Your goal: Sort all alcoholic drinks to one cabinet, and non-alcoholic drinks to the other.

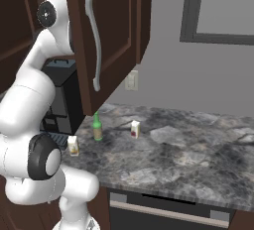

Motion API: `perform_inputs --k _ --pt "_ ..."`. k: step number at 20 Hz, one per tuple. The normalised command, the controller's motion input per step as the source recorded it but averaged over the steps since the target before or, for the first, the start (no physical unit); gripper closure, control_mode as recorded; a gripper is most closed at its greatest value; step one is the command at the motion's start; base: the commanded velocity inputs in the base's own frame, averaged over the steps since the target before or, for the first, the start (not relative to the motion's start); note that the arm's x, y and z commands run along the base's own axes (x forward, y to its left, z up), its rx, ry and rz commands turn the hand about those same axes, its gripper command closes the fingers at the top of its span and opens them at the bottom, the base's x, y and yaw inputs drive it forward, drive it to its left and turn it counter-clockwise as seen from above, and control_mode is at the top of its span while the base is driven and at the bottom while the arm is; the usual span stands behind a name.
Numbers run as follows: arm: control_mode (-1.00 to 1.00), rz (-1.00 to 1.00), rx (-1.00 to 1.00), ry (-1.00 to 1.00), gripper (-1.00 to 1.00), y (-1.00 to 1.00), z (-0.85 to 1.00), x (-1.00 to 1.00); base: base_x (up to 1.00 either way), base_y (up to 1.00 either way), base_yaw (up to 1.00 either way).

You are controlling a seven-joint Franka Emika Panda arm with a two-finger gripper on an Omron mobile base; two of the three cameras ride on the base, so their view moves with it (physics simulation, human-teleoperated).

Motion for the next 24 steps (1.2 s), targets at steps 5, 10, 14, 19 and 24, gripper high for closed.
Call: perform_inputs --k 5,10,14,19,24 --pt "-1.0 0.0 0.0 -0.05 1.0 0.22 -0.17 0.16 0.0 0.0 0.0" --pt "-1.0 0.0 0.0 -0.05 1.0 0.18 -0.04 0.19 0.0 0.0 0.0" --pt "-1.0 0.0 0.0 -0.03 1.0 0.14 0.0 0.22 0.0 0.0 0.0" --pt "-1.0 0.02 0.0 0.0 1.0 0.08 -0.06 0.26 0.0 0.0 0.0" --pt "-1.0 0.04 0.0 0.03 1.0 0.02 -0.08 0.3 0.0 0.0 0.0"
